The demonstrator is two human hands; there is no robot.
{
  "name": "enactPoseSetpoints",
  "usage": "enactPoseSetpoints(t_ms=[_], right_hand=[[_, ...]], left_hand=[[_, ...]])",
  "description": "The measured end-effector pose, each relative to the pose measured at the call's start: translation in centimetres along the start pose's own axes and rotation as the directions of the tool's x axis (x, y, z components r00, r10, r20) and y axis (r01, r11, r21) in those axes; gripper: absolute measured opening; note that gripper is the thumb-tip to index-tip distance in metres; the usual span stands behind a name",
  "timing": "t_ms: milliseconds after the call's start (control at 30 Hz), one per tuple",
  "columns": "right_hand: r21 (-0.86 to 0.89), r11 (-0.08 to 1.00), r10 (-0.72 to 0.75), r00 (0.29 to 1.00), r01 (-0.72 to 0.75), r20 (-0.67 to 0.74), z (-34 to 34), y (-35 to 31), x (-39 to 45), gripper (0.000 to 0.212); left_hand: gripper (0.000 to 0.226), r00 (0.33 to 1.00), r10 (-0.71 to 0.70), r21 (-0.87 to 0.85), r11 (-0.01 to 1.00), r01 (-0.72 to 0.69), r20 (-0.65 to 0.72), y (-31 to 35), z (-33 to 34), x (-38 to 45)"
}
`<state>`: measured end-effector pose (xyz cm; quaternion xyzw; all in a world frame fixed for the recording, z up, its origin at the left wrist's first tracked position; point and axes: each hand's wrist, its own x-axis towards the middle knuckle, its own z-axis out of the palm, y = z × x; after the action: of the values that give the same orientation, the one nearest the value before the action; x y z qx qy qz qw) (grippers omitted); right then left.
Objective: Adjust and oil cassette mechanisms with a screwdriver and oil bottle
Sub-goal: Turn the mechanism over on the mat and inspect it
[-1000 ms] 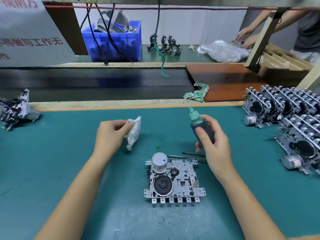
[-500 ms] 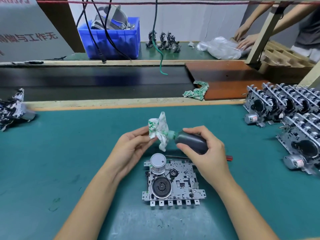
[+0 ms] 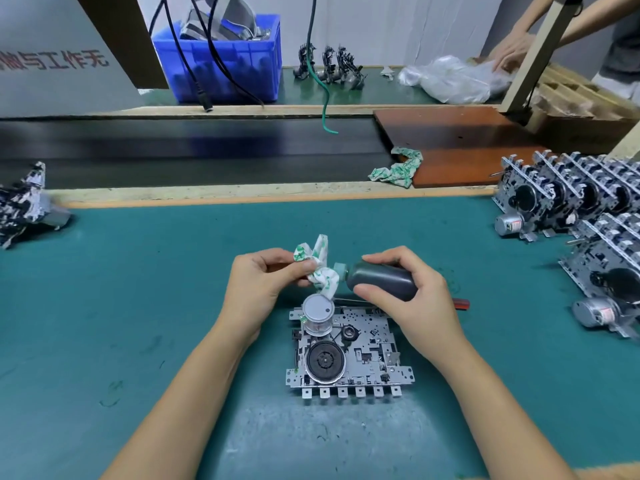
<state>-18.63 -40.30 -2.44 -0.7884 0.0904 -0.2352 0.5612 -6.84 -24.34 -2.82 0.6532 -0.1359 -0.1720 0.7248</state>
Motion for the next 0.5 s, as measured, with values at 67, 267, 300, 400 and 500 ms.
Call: enactPoseSetpoints(t_ms=[67,267,300,400,500], right_hand=[[0.02,1.0,0.016,1.0,-0.016,0.01,-0.1,0.0,0.1,0.025],[-0.027,0.999,0.046,0.999,-0.046,0.01,-0.8,0.3,0.3,0.027],[-0.021,0.998,0.051,0.999,-0.051,-0.016,-1.5,0.5,0.4,0.026],[0.004,0.998,0.06,0.996,-0.06,-0.061,-3.1,0.7,0.8,0.025],[0.02,0.997,0.079,0.994,-0.078,-0.077,-3.1,1.0,0.8,0.023]], left_hand=[[0.012,1.0,0.01,0.014,1.0,-0.01,0.016,0.1,-0.2,0.0],[0.022,0.999,0.021,0.059,0.998,-0.02,-0.026,-0.1,-2.1,1.1],[0.023,0.997,0.016,0.029,0.999,-0.014,-0.077,-0.1,-2.9,1.4],[0.012,0.992,0.006,-0.012,1.0,-0.007,-0.125,-0.1,-4.3,1.8],[0.007,0.974,0.068,0.072,0.996,-0.054,-0.214,-0.4,-4.4,1.9]])
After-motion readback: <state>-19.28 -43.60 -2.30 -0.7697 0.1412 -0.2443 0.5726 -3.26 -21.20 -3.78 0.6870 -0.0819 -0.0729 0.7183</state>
